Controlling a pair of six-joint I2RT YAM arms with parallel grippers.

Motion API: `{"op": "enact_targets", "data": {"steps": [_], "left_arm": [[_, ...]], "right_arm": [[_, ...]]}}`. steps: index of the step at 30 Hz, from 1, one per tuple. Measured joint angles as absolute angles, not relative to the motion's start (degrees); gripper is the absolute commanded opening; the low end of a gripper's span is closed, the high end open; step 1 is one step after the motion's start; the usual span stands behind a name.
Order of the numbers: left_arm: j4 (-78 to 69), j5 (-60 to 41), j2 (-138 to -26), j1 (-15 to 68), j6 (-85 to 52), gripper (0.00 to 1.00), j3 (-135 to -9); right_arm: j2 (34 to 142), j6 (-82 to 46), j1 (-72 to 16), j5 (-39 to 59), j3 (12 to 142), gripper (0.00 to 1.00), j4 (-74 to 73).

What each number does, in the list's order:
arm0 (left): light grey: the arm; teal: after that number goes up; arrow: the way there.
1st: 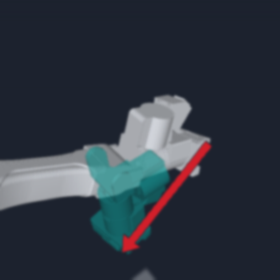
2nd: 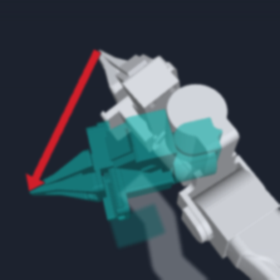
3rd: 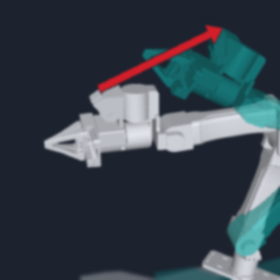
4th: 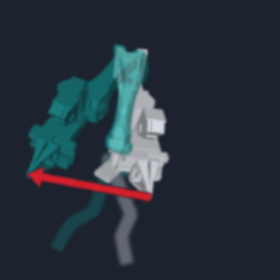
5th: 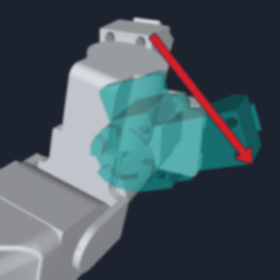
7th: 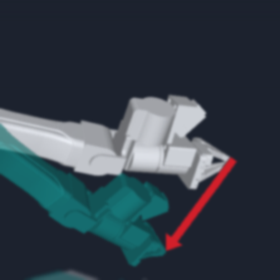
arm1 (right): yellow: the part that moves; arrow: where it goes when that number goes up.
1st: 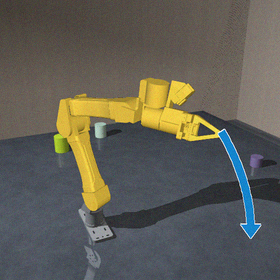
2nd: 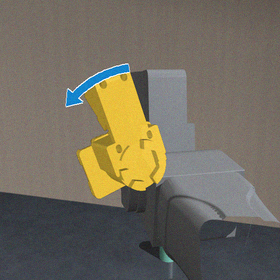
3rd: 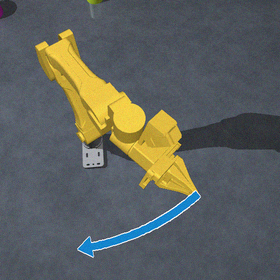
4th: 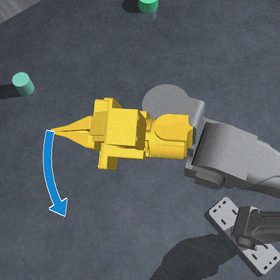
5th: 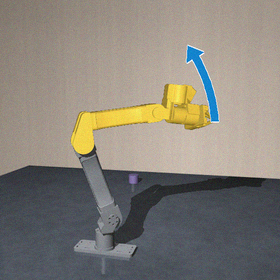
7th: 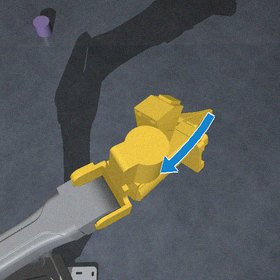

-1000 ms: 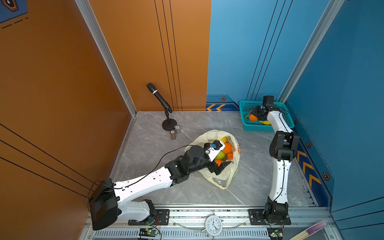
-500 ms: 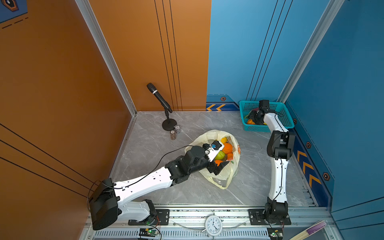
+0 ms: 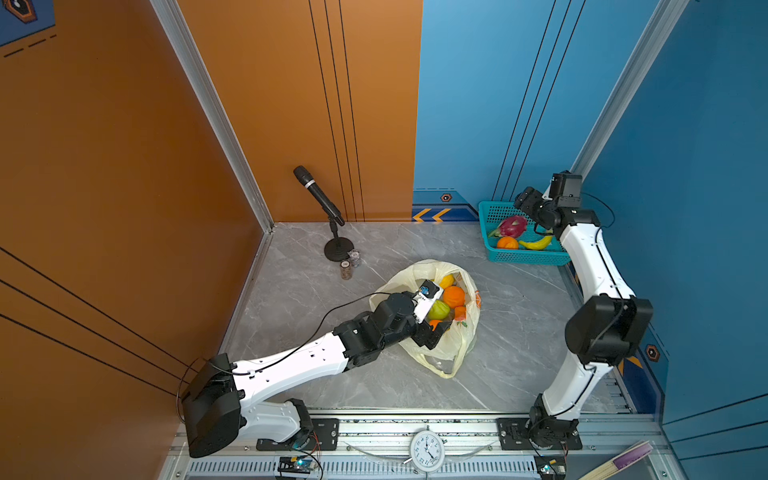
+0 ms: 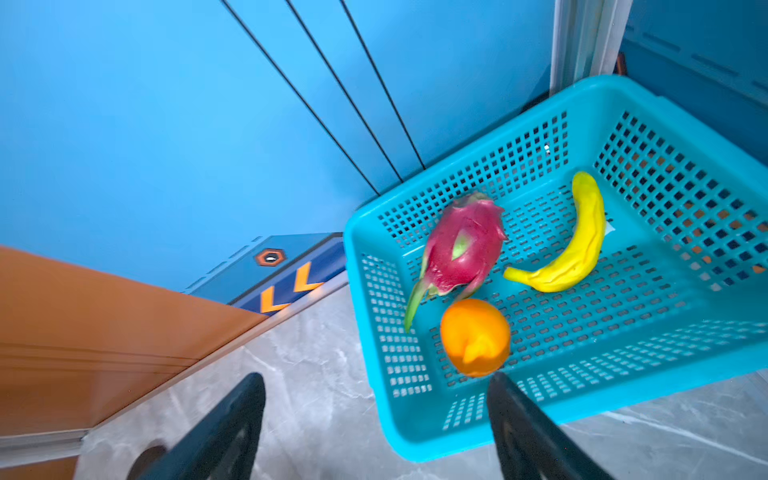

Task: Untie the knot of the plastic bag and take out the fruit
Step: 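Move the right gripper back to the bag while the left reaches inside, then grasp the green pear inside the bag with the left gripper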

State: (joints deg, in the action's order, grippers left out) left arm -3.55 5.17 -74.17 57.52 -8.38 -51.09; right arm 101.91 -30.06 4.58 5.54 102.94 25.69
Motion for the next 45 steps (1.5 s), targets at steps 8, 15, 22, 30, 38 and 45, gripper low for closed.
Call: {"op": "enact_targets", "data": {"steps": [8, 15, 22, 30, 38, 45], "left_arm": [[0.78, 12.08, -79.33, 57.21, -18.52, 0.77, -54.08], [2.81, 12.91, -85.78, 55.11, -28.14, 0.75, -56.53], [2.87, 10.24, -92.55, 50.70, -36.32, 0.79, -60.12], [2.24, 8.08, -99.59, 49.91, -40.03, 0.99, -65.14], [1.08, 6.74, -106.56, 49.87, -42.98, 0.99, -67.81], [1.54, 6.42, -111.37, 49.56, -44.21, 0.93, -70.74]], "right_arm": [[78.37, -30.24, -2.52, 5.74, 79.29, 0.89, 20.93], [64.82, -31.94, -10.13, 5.76, 65.14, 0.92, 21.10], [55.22, -36.49, -18.28, 5.69, 54.50, 0.94, 21.85], [46.50, -41.04, -28.71, 1.13, 45.10, 0.94, 25.28], [41.89, -42.78, -30.04, -0.64, 42.65, 0.94, 28.34], [40.05, -43.48, -30.06, -1.67, 41.12, 0.94, 29.76]]}}
